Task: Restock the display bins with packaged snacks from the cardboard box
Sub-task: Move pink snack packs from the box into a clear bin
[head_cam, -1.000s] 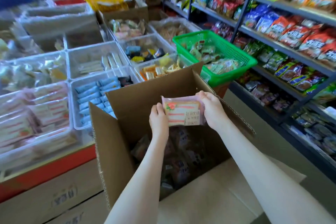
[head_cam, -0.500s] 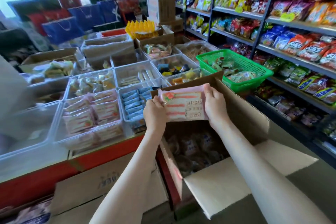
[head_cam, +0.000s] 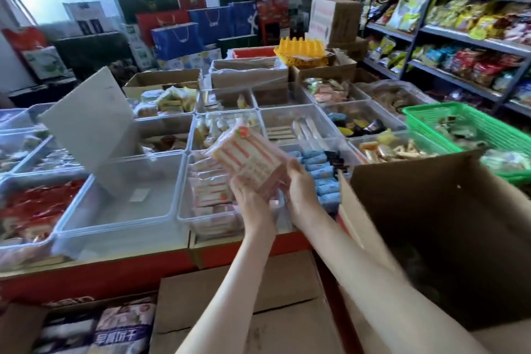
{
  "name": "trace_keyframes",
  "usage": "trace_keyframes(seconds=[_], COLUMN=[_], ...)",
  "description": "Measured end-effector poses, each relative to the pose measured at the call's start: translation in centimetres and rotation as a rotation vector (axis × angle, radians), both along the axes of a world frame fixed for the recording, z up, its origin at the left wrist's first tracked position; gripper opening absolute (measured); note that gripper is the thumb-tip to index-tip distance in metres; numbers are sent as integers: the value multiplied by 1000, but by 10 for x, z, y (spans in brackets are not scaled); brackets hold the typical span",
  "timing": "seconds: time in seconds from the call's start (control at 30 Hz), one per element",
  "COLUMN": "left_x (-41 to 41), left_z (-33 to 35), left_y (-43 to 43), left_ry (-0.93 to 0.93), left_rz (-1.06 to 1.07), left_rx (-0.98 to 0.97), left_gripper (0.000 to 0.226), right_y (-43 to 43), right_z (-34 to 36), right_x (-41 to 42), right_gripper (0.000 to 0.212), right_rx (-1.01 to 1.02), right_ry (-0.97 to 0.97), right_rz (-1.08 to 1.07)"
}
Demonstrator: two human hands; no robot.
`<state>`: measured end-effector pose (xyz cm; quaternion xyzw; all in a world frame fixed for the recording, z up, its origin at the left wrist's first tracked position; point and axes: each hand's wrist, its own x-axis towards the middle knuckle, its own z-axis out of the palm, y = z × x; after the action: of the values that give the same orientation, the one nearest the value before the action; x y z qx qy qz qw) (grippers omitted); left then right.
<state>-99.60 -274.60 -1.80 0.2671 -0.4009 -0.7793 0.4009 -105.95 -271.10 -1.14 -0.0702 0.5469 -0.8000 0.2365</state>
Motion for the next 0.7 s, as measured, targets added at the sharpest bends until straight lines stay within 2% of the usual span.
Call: trace_keyframes(seconds=[0.07, 0.13, 0.23, 0.3, 0.37, 0.43, 0.5, 0.57, 0.7], left_x=[5, 11, 22, 25, 21, 12, 0, -12, -32], left_z=[-11, -15, -12, -10, -10, -9, -9, -9, -24], left_y=[-53, -99, -154, -184, -208, -224, -233, -238, -244], left_ry=[-61, -113, -243, -353, -474, -565, -598, -607, -475], left_rz=[46, -13, -286, -523, -713, -818, -872, -886, -748], left_rx=[-44, -133, -318, -423, -514, -549, -564, -561, -187], left_gripper=[42, 33, 25, 20, 18, 22, 25, 24, 38], right_y=[-32, -50, -60, -65, -73, -80, -83, -83, -86], right_z=[-11, -17, -10, 3, 10, 10, 1, -11, -32], right_x=[-2, -12, -33, -49, -63, -72, -80, -89, -102], right_gripper=[29, 23, 20, 25, 30, 27, 31, 31, 19], right_rx=[94, 190, 227, 318, 399, 424, 415, 391, 243], right_ry=[80, 139, 181, 323, 365, 302, 202, 169, 60], right_rz=[175, 267, 177, 168, 304, 487, 547, 518, 302])
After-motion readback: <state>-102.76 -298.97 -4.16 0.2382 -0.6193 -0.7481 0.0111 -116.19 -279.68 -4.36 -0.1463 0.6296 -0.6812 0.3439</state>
